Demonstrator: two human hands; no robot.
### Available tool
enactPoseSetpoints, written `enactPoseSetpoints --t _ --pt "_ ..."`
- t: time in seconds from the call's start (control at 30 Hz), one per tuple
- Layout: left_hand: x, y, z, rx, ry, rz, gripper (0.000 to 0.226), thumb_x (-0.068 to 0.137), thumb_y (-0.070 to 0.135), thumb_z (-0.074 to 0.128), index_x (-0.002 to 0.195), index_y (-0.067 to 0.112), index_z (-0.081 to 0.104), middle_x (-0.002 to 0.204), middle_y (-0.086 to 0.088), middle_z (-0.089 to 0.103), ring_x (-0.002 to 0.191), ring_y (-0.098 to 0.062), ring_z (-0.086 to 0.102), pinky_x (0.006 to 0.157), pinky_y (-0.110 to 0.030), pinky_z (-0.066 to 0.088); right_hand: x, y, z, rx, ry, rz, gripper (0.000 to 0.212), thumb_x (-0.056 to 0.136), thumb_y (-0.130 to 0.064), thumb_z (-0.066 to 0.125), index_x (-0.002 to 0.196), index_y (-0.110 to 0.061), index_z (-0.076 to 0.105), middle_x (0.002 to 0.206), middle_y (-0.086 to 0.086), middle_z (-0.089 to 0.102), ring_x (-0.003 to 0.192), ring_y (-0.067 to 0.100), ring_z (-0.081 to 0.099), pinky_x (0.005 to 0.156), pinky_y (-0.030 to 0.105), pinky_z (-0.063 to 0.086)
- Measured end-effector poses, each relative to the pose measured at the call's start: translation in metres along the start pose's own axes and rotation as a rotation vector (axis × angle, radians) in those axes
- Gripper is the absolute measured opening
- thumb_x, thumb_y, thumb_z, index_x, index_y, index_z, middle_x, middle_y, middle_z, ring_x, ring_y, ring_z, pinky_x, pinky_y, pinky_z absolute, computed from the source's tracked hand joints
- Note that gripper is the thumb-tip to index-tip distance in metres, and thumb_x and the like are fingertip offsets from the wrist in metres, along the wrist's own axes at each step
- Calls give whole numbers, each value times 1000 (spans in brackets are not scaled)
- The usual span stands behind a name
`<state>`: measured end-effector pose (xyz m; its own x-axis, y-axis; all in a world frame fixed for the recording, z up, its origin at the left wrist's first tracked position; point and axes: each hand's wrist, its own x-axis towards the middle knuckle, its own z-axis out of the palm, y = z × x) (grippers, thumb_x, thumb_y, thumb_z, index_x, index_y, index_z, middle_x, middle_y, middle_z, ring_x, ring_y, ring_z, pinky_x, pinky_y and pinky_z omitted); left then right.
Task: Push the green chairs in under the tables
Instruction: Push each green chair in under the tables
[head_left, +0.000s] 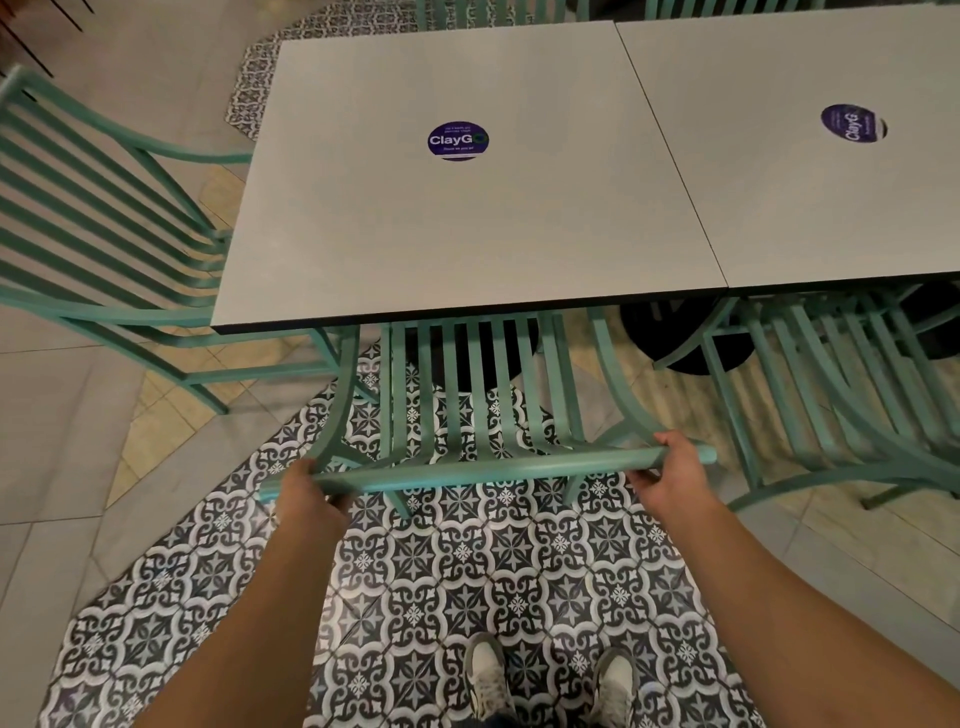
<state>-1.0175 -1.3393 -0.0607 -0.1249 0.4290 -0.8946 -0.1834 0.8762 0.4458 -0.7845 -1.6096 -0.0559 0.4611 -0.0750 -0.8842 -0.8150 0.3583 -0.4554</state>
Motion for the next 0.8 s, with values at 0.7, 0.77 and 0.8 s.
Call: enactPoseSetpoints --t 0.7,0.77,0.8 --pt "-76 -143 27 620 -543 80 58 88 49 62 130 12 50 128 -16 55 116 -35 54 88 -50 51 -9 -10 -102 -238 -189 -221 61 94 -50 48 144 -19 35 136 14 48 122 34 49 106 53 37" --pt "-99 -175 44 755 -615 81 59 88 49 62 133 14 47 130 -14 55 117 -34 54 94 -53 48 -5 -28 -136 -259 -148 -263 63 93 -52 47 143 -15 37 138 13 48 125 34 49 108 53 34" --pt "-115 -194 55 835 -647 89 57 90 47 60 134 13 47 132 -13 55 119 -33 53 98 -53 45 -2 -42 -157 -251 -105 -303 61 93 -52 48 141 -14 40 137 13 50 123 33 50 107 53 36"
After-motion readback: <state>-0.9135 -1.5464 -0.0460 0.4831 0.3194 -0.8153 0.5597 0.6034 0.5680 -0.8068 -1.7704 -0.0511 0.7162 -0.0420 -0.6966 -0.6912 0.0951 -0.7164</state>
